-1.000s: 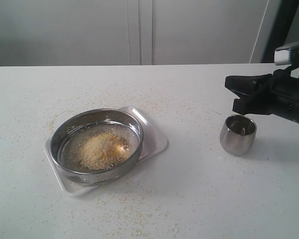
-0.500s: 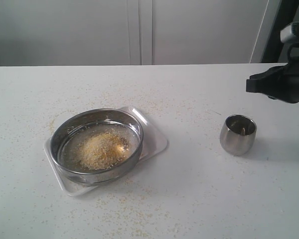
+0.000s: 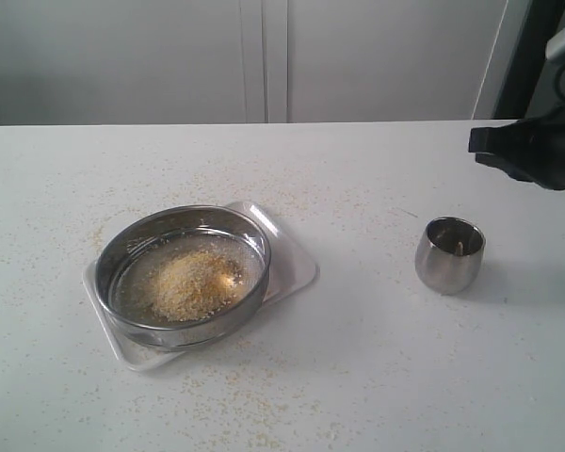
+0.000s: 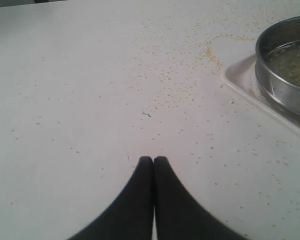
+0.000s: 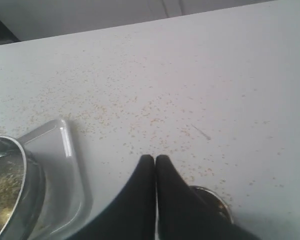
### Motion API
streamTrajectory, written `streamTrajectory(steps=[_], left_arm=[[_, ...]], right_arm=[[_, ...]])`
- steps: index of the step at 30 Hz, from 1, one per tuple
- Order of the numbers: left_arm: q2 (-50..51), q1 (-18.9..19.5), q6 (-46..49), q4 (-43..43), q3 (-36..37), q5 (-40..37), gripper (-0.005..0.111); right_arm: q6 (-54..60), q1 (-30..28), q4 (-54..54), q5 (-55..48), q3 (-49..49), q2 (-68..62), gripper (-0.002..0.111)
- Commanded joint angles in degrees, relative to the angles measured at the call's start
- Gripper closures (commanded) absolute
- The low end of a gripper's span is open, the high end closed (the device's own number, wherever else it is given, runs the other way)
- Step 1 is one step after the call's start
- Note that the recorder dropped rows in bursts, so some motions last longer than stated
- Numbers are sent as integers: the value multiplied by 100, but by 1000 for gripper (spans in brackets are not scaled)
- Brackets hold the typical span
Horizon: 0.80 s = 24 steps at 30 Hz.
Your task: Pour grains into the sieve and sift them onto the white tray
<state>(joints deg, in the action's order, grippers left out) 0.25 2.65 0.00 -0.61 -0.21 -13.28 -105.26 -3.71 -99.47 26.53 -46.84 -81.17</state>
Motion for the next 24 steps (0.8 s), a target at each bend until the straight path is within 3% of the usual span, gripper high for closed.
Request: streamTrajectory(steps=[1,24], left_arm=[[-25,13,0,-53,21,-3,107],[-25,13,0,-53,21,-3,107]], right_arm=[[-54,-36,-48,687,-41,90,107],[-1296,-36,-48,1267,-41,1393,108]])
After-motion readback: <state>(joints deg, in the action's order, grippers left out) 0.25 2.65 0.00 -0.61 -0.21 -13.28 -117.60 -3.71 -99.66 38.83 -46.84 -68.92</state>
